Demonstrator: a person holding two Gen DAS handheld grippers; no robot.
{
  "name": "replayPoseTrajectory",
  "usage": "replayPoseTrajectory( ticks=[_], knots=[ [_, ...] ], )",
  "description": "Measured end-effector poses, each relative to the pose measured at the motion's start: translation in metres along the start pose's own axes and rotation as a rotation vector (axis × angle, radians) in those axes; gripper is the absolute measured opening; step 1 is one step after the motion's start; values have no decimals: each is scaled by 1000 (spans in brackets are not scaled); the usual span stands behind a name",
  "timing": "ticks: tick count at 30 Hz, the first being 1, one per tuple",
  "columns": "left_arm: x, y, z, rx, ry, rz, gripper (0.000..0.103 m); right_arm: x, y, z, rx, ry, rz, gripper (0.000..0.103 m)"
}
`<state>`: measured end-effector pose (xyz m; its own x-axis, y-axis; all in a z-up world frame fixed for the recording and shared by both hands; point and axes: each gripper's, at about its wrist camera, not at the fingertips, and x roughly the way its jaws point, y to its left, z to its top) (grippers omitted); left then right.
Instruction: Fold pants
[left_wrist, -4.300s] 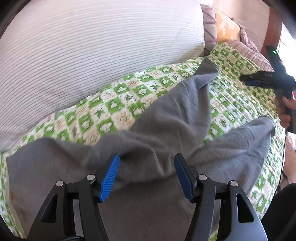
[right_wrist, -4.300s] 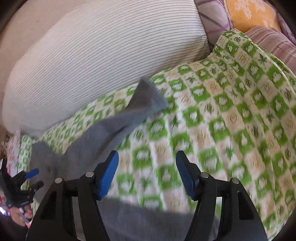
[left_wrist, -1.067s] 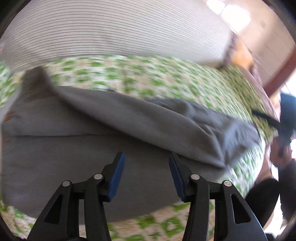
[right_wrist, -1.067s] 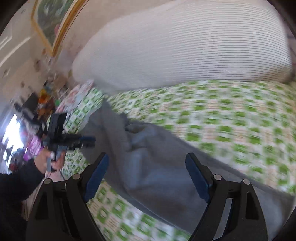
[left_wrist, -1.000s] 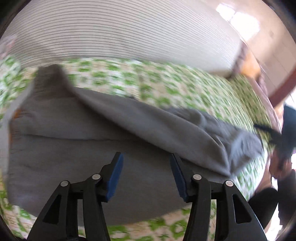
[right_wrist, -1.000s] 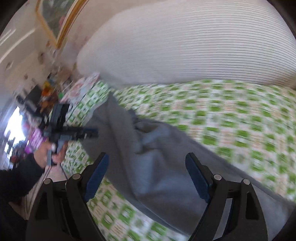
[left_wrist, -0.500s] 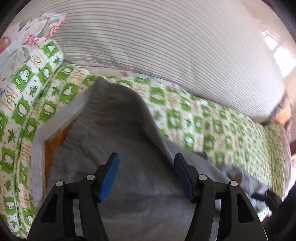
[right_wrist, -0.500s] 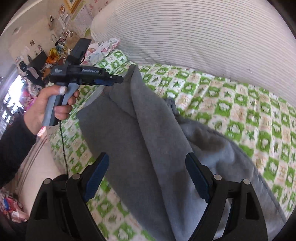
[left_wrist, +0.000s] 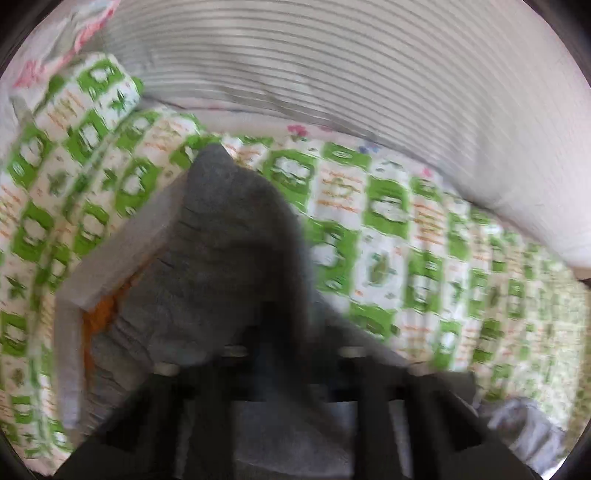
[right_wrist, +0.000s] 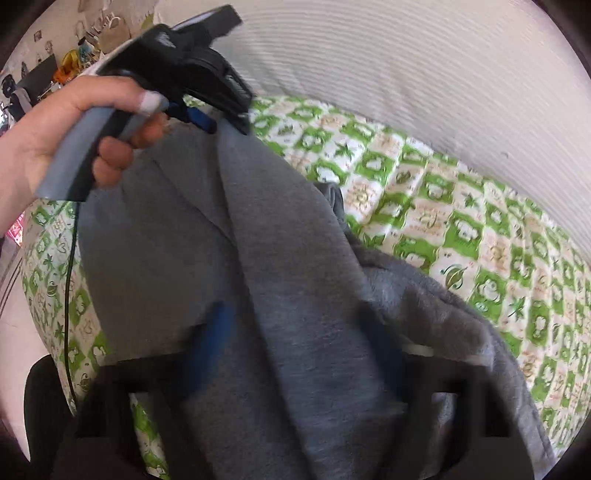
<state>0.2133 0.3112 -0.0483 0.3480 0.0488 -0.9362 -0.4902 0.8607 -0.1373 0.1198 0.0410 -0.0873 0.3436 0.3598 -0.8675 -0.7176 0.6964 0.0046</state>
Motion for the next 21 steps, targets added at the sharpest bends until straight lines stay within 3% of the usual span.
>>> replayPoseTrajectory(
  ticks=[1, 2, 7, 13, 18, 20, 21],
  knots=[
    [-6, 2, -5, 7, -22, -5, 7, 1, -6, 1, 29, 12, 21, 15],
    [-14, 3, -11, 21, -50, -6, 7, -2, -11, 1, 57, 8, 49, 10],
    [-64, 34, -41, -15, -143, -119, 6, -31, -16, 2, 101, -50, 150, 6],
    [-110, 76, -74, -76, -225, -216, 6, -70, 13, -6, 25, -77, 249, 6],
    [-115, 94, -89, -83, -192, -272, 6, -71, 34, -20, -24, -42, 262, 6],
    [-109, 84, -83, -72, -173, -242, 21, -66, 37, -22, -31, -29, 248, 6],
    [-106, 79, -79, -60, -165, -231, 42, -63, 35, -21, -24, -28, 247, 6]
  ],
)
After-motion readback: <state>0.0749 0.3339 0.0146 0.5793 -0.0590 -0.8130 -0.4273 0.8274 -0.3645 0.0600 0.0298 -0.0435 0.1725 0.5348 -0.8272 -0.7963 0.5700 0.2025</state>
